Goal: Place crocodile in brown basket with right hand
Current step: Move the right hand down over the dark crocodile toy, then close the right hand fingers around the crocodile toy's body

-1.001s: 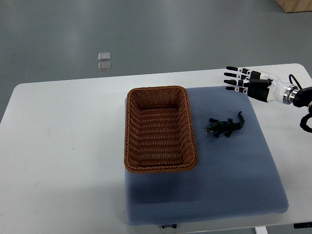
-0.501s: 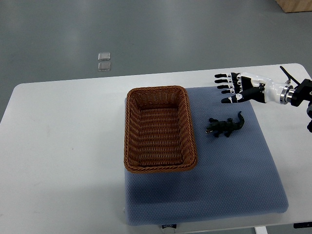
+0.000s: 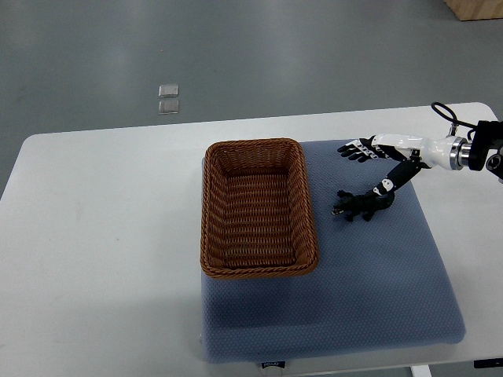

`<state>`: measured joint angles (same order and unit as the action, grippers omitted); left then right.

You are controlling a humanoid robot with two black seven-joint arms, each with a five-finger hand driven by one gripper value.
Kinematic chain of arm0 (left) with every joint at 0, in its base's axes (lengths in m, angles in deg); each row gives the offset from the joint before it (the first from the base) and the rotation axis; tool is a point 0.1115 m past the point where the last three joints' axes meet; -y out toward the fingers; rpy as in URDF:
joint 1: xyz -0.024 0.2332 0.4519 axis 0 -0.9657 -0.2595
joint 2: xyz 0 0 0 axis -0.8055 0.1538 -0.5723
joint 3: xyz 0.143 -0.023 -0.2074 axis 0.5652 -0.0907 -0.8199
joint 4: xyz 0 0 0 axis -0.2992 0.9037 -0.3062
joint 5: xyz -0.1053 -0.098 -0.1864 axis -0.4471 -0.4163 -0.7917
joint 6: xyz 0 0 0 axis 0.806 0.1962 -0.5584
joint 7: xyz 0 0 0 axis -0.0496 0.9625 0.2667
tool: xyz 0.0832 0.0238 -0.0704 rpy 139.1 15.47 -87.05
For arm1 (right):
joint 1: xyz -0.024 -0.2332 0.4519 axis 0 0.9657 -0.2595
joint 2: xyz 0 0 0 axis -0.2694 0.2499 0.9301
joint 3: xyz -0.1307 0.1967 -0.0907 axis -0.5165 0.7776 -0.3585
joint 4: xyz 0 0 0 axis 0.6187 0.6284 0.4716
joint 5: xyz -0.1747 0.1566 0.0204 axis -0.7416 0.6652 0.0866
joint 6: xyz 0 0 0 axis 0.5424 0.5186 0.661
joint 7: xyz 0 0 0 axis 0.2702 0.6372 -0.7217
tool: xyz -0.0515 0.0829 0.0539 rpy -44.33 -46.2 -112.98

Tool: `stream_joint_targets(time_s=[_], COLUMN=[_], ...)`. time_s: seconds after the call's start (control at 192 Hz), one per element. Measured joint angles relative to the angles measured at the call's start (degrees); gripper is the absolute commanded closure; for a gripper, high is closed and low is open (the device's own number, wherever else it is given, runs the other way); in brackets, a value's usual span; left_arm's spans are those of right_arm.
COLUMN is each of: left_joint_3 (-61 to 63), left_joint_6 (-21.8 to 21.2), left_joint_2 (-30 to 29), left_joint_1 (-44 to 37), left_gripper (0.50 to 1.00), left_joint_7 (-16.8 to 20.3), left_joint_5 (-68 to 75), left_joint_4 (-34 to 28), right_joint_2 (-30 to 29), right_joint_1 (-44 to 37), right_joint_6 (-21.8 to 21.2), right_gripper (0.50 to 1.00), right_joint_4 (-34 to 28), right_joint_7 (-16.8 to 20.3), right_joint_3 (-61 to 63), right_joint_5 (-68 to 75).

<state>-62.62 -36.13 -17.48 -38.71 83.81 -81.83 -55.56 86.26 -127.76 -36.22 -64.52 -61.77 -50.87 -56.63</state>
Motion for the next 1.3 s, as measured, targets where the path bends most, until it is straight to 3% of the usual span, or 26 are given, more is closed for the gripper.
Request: stream_joint_targets(time_s=[0.203,0.516,1.142,1.299], left_joint_3=[0.0,0.01,0.01,0.01], left_joint_6=[0.0,0.0,0.0,0.0], left_joint_2=[0.0,0.0,0.0,0.0], left_joint_1=[0.0,0.0,0.0,0.0], left_gripper=[0.5,0.5,0.5,0.5], left_joint_7=[0.0,0.0,0.0,0.0], left_joint_5=[0.0,0.0,0.0,0.0], left_joint_4=[0.0,0.0,0.0,0.0], right_joint_2=[0.57,1.2,0.35,0.12], right_joint_1=[-1.69,-5.61,-5.19,-5.02], right_joint_6=[7.49,19.6,20.72,21.59], right_gripper=[0.57,0.572,0.574,0.603], right_joint_4=[-2.38,-4.24,-4.68,-4.67], right_joint_7=[-0.29,-0.29,-0.29,-0.29], right_joint_3=[-4.63,-16.15,-18.9,-18.91], right_joint_5=[-9.15,-10.3,-10.2,-10.29])
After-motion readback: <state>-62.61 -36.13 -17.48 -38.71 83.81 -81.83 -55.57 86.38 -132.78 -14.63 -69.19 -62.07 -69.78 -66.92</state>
